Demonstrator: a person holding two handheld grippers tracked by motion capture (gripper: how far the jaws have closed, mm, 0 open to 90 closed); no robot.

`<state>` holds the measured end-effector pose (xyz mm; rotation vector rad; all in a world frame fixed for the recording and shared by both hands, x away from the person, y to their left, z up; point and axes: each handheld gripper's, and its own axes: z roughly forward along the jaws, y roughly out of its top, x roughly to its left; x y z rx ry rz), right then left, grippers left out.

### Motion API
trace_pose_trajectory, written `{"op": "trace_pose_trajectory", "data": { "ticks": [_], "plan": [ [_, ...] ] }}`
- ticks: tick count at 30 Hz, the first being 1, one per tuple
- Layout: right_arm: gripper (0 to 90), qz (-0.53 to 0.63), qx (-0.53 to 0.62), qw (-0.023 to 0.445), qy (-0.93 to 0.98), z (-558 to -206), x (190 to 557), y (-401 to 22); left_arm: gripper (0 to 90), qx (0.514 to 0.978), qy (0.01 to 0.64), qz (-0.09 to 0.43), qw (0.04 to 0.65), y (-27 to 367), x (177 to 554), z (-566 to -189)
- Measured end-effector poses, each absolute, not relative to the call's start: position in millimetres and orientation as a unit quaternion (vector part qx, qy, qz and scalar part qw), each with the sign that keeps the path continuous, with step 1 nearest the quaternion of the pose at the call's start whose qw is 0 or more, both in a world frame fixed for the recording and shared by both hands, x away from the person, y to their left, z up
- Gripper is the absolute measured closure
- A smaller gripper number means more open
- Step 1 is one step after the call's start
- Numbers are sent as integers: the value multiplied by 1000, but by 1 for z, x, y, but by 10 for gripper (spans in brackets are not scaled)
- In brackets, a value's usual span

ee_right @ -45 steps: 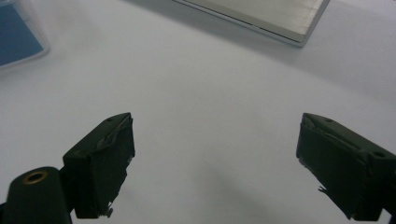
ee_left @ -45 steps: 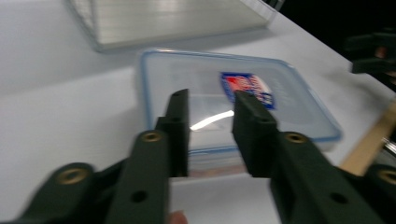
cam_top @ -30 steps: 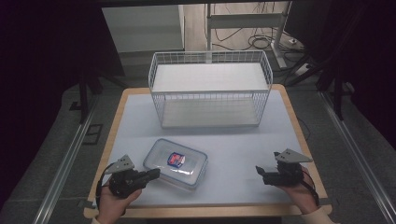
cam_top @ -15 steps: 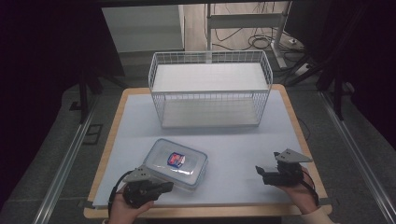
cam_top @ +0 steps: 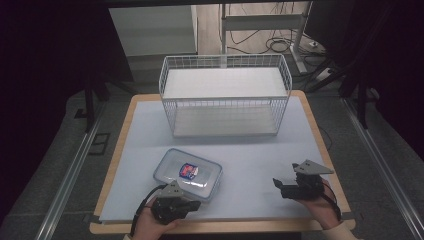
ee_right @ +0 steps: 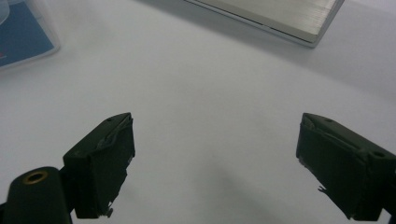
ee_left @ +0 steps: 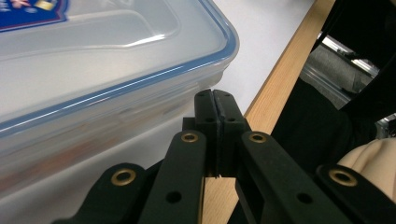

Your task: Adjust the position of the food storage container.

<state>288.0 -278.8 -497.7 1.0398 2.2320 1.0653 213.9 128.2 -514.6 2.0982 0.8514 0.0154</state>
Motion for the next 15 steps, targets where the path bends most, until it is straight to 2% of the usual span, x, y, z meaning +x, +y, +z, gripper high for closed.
{"op": "trace_pose_trajectory", "data": {
  "ticks": [15],
  "plan": [
    [117, 383, 375, 227, 813, -499, 288, -277, 900, 841, 343, 10, 419, 107, 229, -521]
  ]
}}
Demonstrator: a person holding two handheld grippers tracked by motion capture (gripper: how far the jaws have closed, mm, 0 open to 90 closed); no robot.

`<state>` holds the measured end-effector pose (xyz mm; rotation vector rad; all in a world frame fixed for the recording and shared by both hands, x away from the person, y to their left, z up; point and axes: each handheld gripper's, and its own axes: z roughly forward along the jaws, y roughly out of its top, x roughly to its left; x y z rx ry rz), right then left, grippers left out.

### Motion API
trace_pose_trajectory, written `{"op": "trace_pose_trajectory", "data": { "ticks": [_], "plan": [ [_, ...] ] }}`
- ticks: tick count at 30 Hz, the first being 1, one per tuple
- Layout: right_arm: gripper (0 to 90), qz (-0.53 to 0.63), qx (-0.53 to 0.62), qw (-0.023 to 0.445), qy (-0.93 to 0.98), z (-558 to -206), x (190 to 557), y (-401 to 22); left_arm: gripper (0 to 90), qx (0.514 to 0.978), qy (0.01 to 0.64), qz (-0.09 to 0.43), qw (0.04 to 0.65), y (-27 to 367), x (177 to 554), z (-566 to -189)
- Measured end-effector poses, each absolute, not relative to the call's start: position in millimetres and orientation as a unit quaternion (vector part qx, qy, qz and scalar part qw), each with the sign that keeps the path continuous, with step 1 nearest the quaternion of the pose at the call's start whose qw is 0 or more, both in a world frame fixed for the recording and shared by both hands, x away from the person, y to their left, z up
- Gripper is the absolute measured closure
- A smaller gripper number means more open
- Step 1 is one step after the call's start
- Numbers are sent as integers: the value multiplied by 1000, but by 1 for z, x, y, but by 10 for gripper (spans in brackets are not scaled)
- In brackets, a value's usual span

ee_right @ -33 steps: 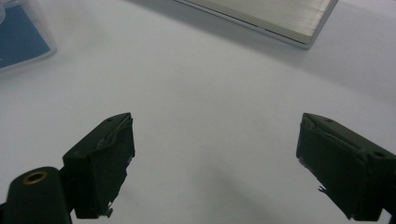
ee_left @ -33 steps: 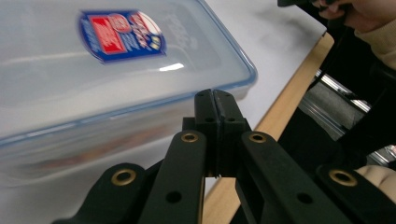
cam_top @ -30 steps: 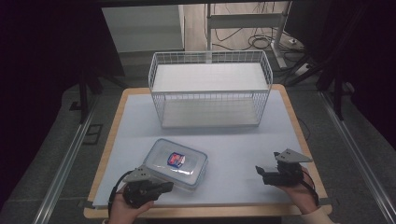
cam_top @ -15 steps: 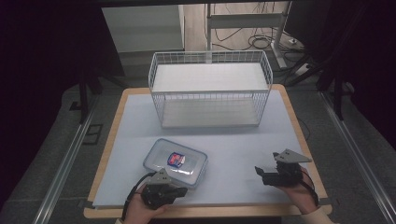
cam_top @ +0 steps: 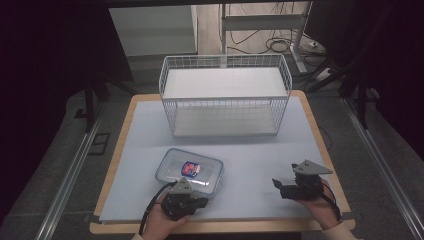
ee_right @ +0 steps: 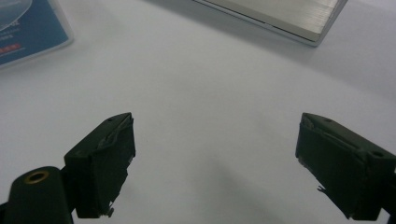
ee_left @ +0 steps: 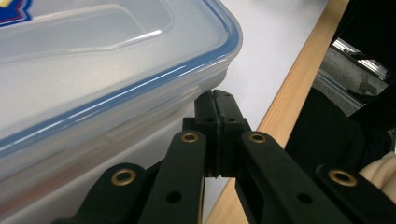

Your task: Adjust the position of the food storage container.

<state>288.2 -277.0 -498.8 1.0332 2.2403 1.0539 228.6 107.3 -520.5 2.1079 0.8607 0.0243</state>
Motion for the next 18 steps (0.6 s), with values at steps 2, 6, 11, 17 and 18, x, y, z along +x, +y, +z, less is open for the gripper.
{"op": "trace_pose_trajectory", "data": {
  "ticks": [2, 6, 11, 17, 18],
  "plan": [
    [118, 382, 375, 227, 814, -499, 288, -277, 900, 840, 345, 10, 419, 104, 231, -521],
    [120, 382, 374, 225, 815, -499, 288, -277, 900, 839, 349, 14, 417, 98, 236, -521],
    [121, 381, 373, 226, 815, -499, 288, -277, 900, 836, 357, 18, 416, 89, 243, -521],
    [121, 380, 373, 226, 816, -499, 288, -277, 900, 833, 365, 22, 416, 78, 253, -520],
    [121, 380, 373, 226, 816, -499, 289, -277, 900, 831, 367, 22, 417, 76, 255, -519]
  ]
}}
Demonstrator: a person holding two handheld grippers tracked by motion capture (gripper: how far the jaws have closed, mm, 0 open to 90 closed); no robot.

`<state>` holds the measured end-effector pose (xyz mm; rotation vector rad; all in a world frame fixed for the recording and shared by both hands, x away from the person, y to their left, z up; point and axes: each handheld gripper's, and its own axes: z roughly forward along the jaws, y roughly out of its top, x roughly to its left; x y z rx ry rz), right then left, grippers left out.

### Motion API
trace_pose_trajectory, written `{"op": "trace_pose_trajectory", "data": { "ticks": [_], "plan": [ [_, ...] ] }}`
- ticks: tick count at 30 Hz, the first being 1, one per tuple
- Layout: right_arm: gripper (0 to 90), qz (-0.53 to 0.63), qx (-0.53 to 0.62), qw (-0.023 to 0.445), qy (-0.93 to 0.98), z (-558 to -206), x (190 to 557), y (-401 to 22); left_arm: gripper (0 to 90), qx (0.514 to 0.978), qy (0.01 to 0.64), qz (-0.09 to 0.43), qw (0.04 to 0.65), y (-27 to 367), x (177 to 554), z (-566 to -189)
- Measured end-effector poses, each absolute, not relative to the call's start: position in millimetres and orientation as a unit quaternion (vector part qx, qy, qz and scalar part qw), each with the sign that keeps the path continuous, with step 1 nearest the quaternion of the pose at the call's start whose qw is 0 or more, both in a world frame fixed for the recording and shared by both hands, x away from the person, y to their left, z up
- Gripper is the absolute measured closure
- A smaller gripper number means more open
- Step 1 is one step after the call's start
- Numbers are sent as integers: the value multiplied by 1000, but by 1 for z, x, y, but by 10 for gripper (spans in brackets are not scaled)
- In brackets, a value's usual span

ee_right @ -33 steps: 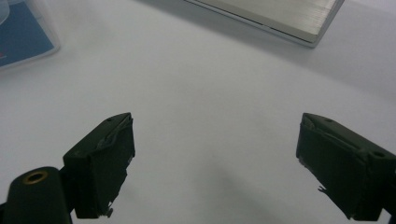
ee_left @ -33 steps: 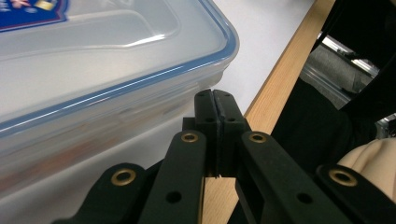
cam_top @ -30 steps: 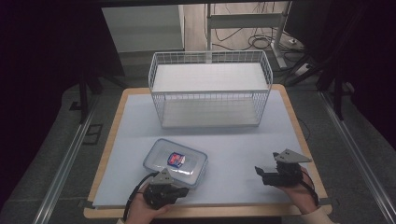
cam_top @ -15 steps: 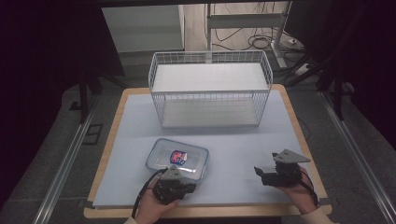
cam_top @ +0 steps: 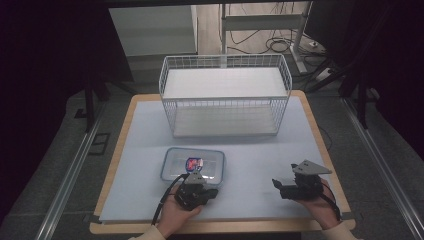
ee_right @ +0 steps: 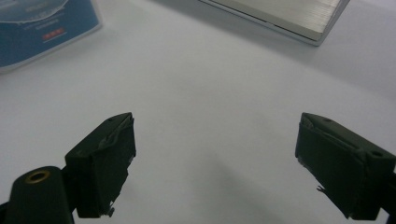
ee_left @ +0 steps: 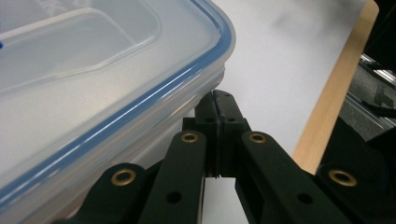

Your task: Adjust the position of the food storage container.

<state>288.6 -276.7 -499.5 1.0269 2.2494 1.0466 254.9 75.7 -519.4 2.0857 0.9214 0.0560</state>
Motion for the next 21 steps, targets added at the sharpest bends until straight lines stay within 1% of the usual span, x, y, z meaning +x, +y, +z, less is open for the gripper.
{"op": "trace_pose_trajectory", "data": {
  "ticks": [5, 9, 12, 17, 21],
  "plan": [
    [121, 379, 372, 227, 817, -500, 288, -277, 900, 832, 366, 23, 416, 69, 259, -519],
    [121, 381, 374, 227, 814, -499, 289, -278, 900, 830, 359, 24, 427, 70, 252, -513],
    [121, 382, 375, 226, 814, -499, 288, -278, 900, 827, 350, 28, 439, 77, 242, -504],
    [121, 382, 373, 229, 814, -498, 288, -278, 900, 806, 360, 47, 468, 105, 232, -482],
    [120, 382, 372, 229, 814, -498, 288, -278, 900, 781, 395, 65, 480, 138, 239, -474]
  ]
}}
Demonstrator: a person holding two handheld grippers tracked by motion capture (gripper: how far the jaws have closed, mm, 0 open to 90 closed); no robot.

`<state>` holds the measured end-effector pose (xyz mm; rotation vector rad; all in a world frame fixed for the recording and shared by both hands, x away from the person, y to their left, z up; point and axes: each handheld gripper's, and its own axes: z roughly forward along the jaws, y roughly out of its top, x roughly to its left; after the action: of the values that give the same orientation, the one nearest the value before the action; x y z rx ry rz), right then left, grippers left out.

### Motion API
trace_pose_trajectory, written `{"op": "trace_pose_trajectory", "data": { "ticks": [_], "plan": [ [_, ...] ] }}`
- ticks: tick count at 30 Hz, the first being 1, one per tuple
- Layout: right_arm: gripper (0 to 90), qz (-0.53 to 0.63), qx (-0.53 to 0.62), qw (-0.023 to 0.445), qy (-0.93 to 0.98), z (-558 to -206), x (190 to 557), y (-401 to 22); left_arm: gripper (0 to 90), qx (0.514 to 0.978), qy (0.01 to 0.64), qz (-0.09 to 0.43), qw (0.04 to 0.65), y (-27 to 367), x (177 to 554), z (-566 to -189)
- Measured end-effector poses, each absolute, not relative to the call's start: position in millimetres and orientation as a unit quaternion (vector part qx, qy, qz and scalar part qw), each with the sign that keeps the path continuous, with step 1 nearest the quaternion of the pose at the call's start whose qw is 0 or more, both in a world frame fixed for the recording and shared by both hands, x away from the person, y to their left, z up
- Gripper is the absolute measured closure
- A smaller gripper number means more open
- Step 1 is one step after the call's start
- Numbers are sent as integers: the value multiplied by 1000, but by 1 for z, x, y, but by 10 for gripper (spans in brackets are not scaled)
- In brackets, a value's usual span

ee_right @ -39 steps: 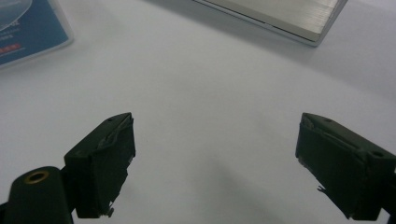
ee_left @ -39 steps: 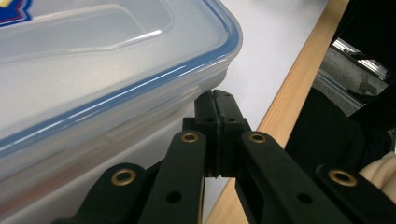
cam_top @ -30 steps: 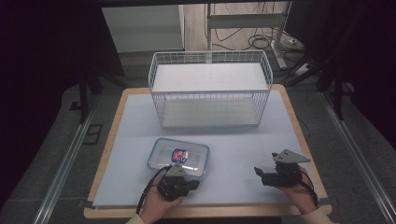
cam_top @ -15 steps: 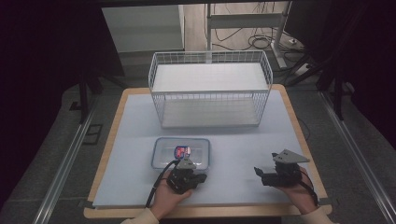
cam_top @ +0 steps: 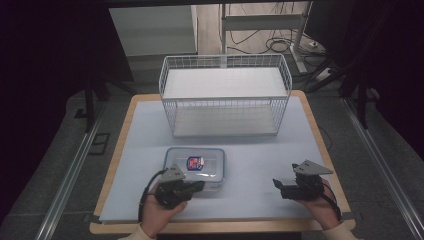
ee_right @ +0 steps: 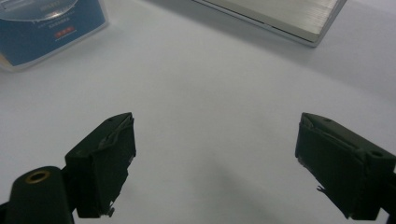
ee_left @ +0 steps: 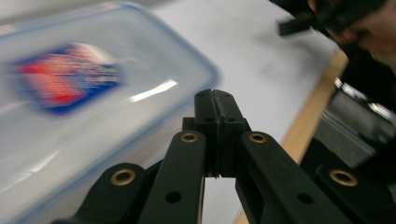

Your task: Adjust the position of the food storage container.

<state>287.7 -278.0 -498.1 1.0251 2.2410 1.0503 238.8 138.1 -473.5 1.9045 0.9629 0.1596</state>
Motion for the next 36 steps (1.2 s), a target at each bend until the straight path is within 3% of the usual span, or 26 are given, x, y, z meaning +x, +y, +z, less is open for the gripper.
{"op": "trace_pose_trajectory", "data": {
  "ticks": [12, 25, 36],
  "plan": [
    [121, 377, 372, 228, 817, -500, 288, -276, 900, 717, 511, 111, 461, 233, 271, -488],
    [121, 375, 371, 227, 819, -500, 288, -276, 900, 735, 531, 87, 414, 233, 293, -517],
    [121, 374, 370, 226, 820, -501, 288, -274, 900, 727, 536, 65, 424, 231, 293, -520]
  ]
}}
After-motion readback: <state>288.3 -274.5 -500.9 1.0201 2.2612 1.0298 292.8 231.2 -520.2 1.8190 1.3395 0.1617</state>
